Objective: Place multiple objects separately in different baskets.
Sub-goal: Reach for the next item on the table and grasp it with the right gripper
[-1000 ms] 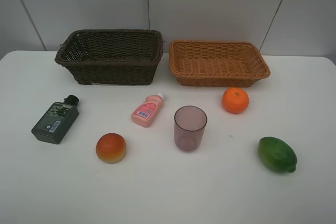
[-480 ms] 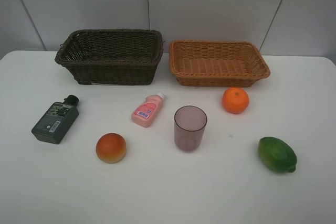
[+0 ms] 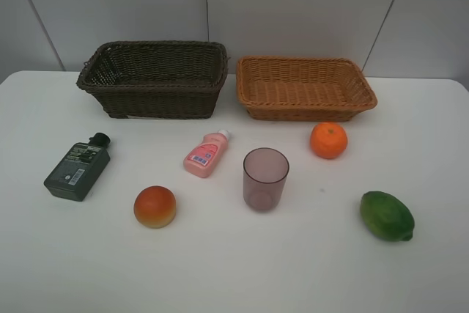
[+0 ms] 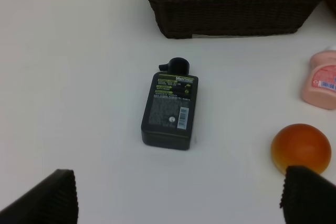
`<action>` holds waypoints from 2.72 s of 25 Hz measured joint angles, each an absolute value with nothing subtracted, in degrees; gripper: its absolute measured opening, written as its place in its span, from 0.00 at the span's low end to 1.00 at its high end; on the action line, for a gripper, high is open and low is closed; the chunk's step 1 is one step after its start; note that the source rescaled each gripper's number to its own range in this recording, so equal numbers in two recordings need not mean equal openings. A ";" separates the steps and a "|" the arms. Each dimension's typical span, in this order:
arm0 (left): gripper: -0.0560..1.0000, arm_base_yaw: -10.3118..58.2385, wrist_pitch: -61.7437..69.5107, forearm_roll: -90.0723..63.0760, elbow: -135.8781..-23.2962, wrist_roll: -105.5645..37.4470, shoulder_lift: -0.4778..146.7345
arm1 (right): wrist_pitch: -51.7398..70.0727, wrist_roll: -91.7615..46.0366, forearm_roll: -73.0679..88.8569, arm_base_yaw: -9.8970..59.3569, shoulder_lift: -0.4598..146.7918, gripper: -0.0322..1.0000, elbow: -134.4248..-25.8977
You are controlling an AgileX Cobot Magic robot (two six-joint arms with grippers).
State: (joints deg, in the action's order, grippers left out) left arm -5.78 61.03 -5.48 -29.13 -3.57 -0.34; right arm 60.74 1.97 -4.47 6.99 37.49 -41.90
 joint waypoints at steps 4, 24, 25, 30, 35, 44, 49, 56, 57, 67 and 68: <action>1.00 -5.78 61.03 -5.48 -29.13 -3.57 -0.34 | 61.34 1.97 -4.47 6.99 50.37 0.80 -48.11; 1.00 -5.78 60.99 -5.48 -29.13 -3.57 -0.34 | 60.17 3.89 -7.90 10.57 72.93 0.80 -50.05; 1.00 -5.78 60.99 -5.48 -29.13 -3.57 -0.34 | 59.47 4.18 -7.90 10.57 74.07 0.80 -49.75; 1.00 -5.78 60.99 -5.48 -29.13 -3.57 -0.34 | 58.14 5.16 -6.49 10.57 79.36 0.80 -49.64; 1.00 -5.78 60.99 -5.48 -29.13 -3.57 -0.34 | 56.87 4.82 -3.13 10.57 83.60 0.80 -49.15; 1.00 -5.78 60.99 -5.48 -29.13 -3.57 -0.34 | 49.42 4.72 -2.22 13.93 85.20 0.80 -44.14; 1.00 -5.78 60.99 -5.48 -29.13 -3.57 -0.34 | 47.78 4.72 -1.75 13.93 87.08 0.80 -42.73; 1.00 -5.78 60.99 -5.48 -29.13 -3.57 -0.34 | 45.51 4.72 -2.19 13.93 90.86 0.80 -42.25; 1.00 -5.78 60.99 -5.48 -29.13 -3.57 -0.34 | 45.45 4.72 -2.55 13.93 91.13 0.80 -42.25; 1.00 -5.78 60.99 -5.48 -29.13 -3.57 -0.34 | 45.34 3.87 -3.77 13.93 93.91 0.80 -42.25; 1.00 -5.78 60.99 -5.48 -29.13 -3.57 -0.34 | 45.34 3.82 -3.77 13.93 94.11 0.80 -42.25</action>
State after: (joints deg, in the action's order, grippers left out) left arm -5.78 60.99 -5.48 -29.13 -3.57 -0.34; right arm 45.34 3.82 -3.77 13.93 94.11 -42.25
